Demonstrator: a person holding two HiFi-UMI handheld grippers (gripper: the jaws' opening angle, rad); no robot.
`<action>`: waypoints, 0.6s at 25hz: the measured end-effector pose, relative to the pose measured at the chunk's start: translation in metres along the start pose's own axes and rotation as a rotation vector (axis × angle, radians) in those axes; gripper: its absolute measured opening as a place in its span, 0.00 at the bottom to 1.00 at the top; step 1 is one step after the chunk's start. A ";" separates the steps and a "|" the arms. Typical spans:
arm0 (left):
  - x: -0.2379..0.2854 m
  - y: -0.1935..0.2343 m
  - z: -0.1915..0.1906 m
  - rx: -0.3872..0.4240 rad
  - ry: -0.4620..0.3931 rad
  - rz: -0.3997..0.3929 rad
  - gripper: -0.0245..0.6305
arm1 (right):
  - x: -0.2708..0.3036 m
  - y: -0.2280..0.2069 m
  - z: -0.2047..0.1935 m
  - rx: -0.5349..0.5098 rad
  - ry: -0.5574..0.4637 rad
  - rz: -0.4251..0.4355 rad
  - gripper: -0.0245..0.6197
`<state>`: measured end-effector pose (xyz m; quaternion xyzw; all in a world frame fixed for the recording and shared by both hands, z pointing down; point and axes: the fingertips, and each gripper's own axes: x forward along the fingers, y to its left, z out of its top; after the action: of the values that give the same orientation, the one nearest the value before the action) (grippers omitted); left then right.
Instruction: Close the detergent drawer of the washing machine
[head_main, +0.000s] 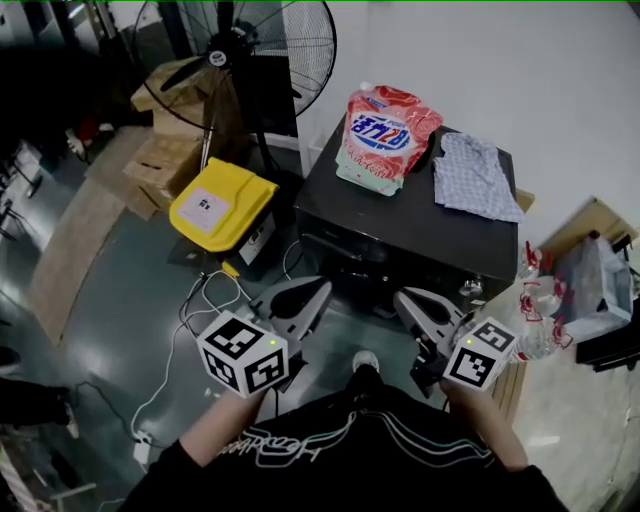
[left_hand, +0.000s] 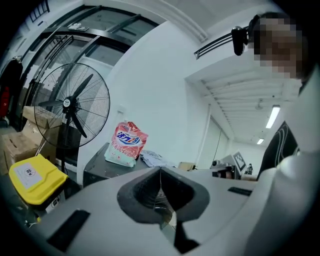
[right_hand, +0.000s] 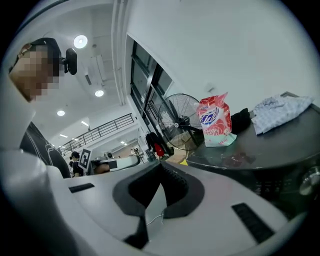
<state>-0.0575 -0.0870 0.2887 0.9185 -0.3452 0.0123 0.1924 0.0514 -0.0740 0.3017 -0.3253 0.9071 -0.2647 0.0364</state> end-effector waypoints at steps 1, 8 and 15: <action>-0.004 -0.003 0.000 0.002 0.000 -0.003 0.07 | -0.002 0.005 -0.001 -0.001 -0.004 -0.001 0.08; -0.023 -0.006 -0.012 -0.019 0.004 -0.022 0.07 | -0.003 0.021 -0.014 0.002 -0.008 -0.012 0.08; -0.030 -0.008 -0.023 -0.026 0.015 -0.027 0.07 | -0.006 0.025 -0.026 0.008 -0.004 -0.025 0.08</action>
<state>-0.0722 -0.0542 0.3023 0.9204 -0.3312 0.0120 0.2072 0.0358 -0.0419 0.3106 -0.3369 0.9019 -0.2680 0.0364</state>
